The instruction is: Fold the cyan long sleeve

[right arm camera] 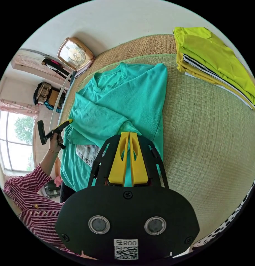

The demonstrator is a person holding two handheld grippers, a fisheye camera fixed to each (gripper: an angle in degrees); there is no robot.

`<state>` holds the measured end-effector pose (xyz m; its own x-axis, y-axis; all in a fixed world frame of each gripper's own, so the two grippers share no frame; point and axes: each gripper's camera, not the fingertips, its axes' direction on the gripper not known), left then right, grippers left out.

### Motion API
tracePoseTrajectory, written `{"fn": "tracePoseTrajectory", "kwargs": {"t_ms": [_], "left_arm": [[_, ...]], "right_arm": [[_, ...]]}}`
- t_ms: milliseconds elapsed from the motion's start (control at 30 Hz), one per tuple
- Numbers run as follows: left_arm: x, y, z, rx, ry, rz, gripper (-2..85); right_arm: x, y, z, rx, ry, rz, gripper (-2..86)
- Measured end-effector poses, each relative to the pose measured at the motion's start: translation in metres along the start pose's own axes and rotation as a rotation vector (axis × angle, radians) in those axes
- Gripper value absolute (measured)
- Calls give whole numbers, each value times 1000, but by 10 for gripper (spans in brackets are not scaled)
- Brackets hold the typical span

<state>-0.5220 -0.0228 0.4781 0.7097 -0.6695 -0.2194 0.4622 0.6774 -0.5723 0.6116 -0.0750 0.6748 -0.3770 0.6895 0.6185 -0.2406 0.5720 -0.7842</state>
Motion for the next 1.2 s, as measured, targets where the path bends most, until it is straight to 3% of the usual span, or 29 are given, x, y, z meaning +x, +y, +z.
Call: {"fn": "tracePoseTrajectory", "kwargs": {"t_ms": [133, 367, 500, 600, 867, 1000, 1200], "left_arm": [[6, -11, 0, 19, 34, 53, 2], [4, -28, 48, -98, -41, 95, 2], [-3, -20, 46, -61, -21, 95, 2], [-9, -16, 46, -61, -13, 93, 2], [-23, 8, 24, -16, 33, 64, -3], [-36, 13, 30, -75, 45, 21, -8], [-63, 40, -24, -10, 86, -37, -8]], "right_arm": [[2, -21, -19, 115, -41, 4, 1], [-21, -131, 33, 83, 60, -73, 0], [-8, -175, 70, 63, 140, -31, 1], [13, -181, 75, 97, 69, 24, 1], [25, -121, 49, 183, -1, 19, 1], [47, -94, 59, 115, 8, 66, 1], [31, -13, 16, 157, -51, 4, 1]]}}
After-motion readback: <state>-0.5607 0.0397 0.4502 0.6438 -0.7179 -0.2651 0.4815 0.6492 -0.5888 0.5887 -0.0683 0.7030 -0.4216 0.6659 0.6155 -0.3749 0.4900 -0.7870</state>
